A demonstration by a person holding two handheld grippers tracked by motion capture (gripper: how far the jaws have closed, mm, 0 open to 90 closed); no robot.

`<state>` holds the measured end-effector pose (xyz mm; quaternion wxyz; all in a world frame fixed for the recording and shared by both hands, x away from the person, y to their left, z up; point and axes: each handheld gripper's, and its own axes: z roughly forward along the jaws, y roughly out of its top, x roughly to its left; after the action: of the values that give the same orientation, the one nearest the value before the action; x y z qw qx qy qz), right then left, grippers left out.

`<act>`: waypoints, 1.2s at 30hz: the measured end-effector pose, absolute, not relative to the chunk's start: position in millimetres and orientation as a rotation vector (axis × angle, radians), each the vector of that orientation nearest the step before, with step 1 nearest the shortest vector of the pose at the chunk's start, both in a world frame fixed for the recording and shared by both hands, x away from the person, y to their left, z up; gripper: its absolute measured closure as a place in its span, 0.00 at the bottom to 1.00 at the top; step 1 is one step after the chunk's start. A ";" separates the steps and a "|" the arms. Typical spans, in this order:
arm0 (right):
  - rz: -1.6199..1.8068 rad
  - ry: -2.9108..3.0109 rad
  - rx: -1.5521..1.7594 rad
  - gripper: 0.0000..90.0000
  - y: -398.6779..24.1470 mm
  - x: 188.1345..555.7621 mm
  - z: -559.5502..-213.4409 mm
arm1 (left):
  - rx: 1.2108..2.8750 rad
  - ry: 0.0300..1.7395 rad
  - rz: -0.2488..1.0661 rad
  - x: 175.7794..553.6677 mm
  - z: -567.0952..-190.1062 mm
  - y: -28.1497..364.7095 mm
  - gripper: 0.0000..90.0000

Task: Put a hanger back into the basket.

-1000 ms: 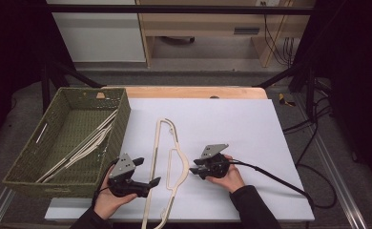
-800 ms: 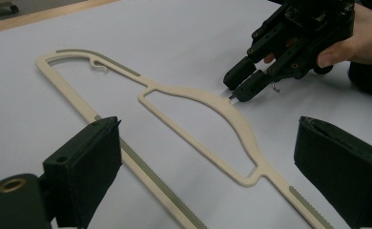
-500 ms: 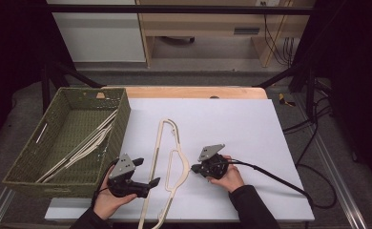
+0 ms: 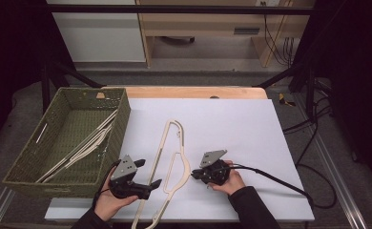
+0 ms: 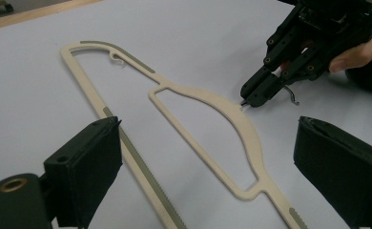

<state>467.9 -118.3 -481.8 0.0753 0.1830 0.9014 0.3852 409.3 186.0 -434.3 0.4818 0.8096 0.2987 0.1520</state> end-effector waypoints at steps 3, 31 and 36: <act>1.158 2.710 0.558 0.99 -118.2 469.2 -481.7 | 1.992 0.718 0.362 410.0 -433.9 178.1 0.10; 1.210 2.706 0.568 1.00 -124.9 456.7 -432.5 | 2.314 0.652 0.204 426.3 -461.6 85.6 0.54; 1.210 2.700 0.555 1.00 -124.0 454.0 -428.1 | 2.332 0.670 0.185 426.0 -461.2 85.7 0.72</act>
<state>454.0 -124.0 -428.1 0.0657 0.1841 0.8949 0.4011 426.0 85.7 -461.2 0.3467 0.8989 0.2583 0.0714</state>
